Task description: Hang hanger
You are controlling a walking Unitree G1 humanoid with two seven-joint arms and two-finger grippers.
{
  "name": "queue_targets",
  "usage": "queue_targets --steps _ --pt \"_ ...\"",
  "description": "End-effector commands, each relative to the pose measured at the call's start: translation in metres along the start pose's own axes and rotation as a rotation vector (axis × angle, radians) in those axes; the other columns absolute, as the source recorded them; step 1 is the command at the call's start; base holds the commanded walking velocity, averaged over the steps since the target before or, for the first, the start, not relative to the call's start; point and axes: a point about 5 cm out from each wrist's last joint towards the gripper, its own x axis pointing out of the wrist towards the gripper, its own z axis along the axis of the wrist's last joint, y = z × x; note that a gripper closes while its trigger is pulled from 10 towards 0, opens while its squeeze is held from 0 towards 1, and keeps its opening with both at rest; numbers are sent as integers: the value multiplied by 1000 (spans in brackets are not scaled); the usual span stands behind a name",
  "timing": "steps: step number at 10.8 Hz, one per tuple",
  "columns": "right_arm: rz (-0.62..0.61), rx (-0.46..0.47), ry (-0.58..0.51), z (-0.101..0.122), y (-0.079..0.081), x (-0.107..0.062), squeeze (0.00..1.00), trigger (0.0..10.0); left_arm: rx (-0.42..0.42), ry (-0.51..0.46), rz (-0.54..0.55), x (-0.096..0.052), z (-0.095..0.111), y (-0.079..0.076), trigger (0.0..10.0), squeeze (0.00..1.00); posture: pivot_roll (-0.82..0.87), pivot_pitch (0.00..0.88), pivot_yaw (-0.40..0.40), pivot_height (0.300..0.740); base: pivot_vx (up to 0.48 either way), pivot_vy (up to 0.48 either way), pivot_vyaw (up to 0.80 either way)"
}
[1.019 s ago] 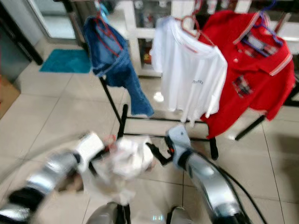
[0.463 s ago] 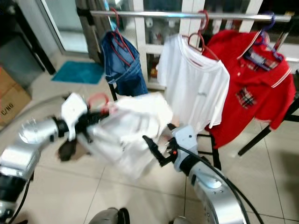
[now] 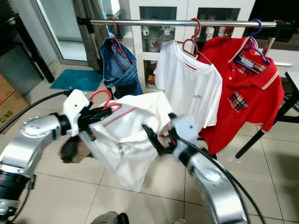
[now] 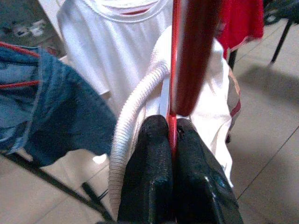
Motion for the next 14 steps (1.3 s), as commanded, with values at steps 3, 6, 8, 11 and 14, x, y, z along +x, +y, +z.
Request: queue_targets --steps 3,6,8,11,14 --pt "-40 -135 11 8 0 16 1000 10000 -11 -59 -38 -6 15 -1 0 0 -78 12 100 740 0 0 0" --pt "-58 -169 32 7 -4 18 1000 10000 -18 -52 -98 -21 20 0 0 0 -78 23 102 740 0 0 0" --pt "-34 -183 62 4 4 22 0 10000 -34 -77 -131 -22 27 -1 0 0 -76 29 104 740 0 0 0" --pt "-58 -184 26 9 2 27 0 0 -27 -48 -150 -23 25 -2 0 0 -76 30 108 740 0 0 0" --pt "-45 -196 46 7 0 27 0 0 -20 -26 -150 -23 23 -1 0 0 -78 27 102 740 0 0 0"
